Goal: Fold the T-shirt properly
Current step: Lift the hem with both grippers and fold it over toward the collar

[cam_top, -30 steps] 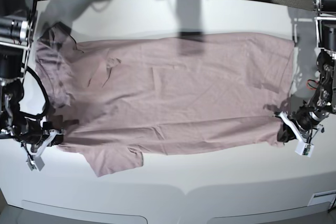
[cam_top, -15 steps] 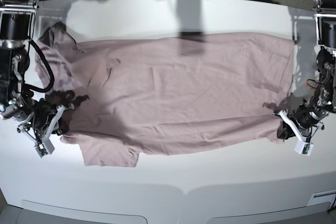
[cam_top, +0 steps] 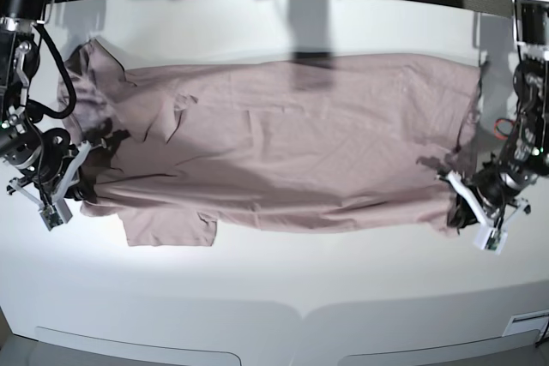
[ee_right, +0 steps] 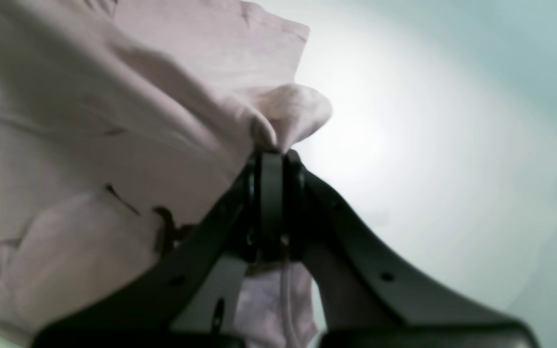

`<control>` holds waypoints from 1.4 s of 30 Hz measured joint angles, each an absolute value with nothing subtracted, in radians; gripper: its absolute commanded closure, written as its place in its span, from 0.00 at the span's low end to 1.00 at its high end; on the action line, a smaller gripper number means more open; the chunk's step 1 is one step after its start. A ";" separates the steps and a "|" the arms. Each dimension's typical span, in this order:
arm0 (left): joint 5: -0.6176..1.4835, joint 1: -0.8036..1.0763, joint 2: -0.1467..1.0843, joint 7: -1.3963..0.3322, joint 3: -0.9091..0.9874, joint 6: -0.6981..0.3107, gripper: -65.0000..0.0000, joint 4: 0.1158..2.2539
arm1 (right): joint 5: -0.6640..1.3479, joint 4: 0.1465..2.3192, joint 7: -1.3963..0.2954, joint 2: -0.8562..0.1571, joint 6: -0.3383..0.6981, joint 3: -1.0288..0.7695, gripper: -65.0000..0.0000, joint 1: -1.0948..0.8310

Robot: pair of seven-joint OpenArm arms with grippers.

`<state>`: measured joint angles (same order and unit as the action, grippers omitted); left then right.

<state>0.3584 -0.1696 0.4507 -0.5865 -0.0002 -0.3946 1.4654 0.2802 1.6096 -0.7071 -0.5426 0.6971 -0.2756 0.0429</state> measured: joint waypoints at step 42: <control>0.417 0.213 0.455 -0.971 0.247 -0.368 1.00 1.900 | 0.335 1.993 -0.865 -0.543 0.701 -0.490 1.00 -0.324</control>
